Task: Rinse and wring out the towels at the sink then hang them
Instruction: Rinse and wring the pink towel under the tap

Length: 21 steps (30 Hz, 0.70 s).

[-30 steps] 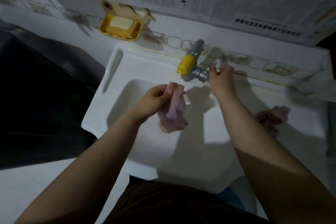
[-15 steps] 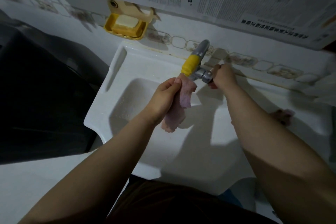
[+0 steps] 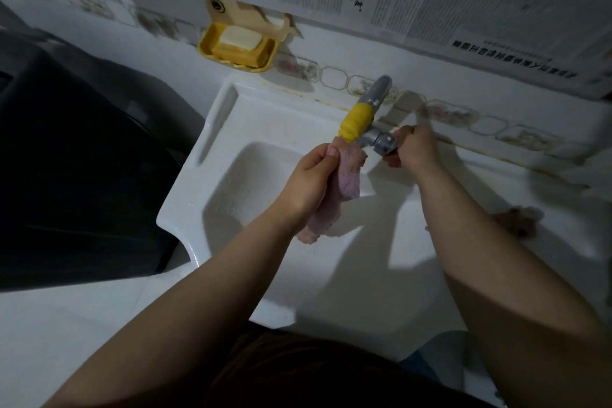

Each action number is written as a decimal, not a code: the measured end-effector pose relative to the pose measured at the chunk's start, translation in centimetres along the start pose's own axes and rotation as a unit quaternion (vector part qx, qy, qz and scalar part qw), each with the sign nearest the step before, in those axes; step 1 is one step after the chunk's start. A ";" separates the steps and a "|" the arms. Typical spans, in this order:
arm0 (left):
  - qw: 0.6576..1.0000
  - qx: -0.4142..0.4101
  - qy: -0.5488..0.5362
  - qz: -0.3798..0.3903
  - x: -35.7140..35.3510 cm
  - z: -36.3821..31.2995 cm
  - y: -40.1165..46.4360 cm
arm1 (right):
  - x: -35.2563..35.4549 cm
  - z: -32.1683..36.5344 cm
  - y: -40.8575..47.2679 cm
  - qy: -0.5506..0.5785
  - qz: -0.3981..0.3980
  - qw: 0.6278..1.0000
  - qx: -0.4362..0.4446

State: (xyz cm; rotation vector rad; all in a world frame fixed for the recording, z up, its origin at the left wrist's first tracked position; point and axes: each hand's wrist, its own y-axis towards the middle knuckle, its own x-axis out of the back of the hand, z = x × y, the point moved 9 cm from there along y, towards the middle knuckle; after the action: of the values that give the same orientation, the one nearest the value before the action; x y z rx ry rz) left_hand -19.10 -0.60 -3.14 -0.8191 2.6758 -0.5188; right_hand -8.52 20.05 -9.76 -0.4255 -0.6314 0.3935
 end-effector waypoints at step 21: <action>1.000 -0.017 0.021 -0.007 1.0 0.5 0.5 | -6.2 2.5 -9.9 0.099 0.274 0.957 0.010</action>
State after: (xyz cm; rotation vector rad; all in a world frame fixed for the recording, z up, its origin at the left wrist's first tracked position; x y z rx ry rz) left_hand -19.96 -0.91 -3.94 -0.8458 2.7267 -0.5000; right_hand -12.49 9.41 -5.99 -0.6129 -0.3041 0.8718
